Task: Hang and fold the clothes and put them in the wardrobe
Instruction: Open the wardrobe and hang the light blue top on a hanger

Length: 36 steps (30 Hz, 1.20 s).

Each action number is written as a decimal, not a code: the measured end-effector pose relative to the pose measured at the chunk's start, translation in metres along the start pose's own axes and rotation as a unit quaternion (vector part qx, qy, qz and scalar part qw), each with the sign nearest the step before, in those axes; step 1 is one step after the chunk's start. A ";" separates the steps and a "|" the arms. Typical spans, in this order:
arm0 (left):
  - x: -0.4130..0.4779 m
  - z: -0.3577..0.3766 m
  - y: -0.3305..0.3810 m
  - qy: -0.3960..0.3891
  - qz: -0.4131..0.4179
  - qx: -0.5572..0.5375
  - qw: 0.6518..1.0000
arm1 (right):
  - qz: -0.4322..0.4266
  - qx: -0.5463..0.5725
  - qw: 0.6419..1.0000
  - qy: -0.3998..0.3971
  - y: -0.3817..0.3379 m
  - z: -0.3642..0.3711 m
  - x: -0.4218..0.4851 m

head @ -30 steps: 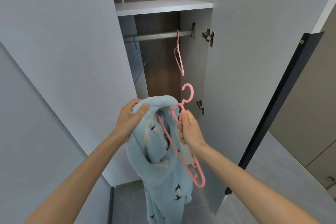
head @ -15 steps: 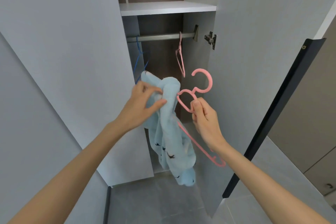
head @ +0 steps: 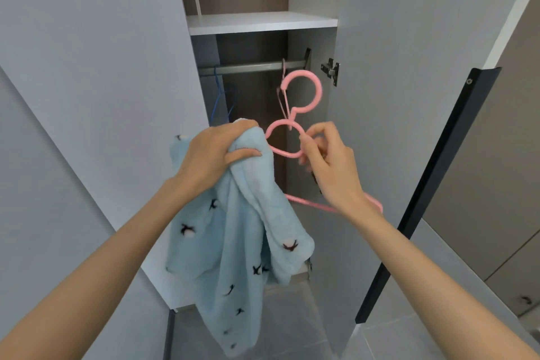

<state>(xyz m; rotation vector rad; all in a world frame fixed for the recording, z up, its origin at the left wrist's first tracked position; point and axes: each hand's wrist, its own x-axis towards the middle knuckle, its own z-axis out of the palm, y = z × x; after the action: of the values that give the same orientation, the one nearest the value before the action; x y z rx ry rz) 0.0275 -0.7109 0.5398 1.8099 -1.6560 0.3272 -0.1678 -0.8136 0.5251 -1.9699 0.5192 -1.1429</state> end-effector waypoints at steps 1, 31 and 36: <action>-0.005 0.002 -0.003 0.015 -0.027 -0.024 0.999 | -0.012 -0.017 1.000 0.017 -0.001 0.000 0.000; -0.089 -0.050 -0.059 0.196 -0.258 -0.143 0.935 | 0.060 -0.077 0.852 -0.515 0.029 0.123 -0.073; -0.090 -0.055 -0.064 0.216 -0.271 -0.154 0.925 | 0.100 -0.030 0.822 -0.559 0.036 0.135 -0.085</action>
<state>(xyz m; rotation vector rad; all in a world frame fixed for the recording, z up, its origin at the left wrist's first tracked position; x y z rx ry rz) 0.0864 -0.6066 0.5098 1.7141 -0.8097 0.1836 -0.0940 -0.7218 0.4122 -2.1707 0.0994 0.2687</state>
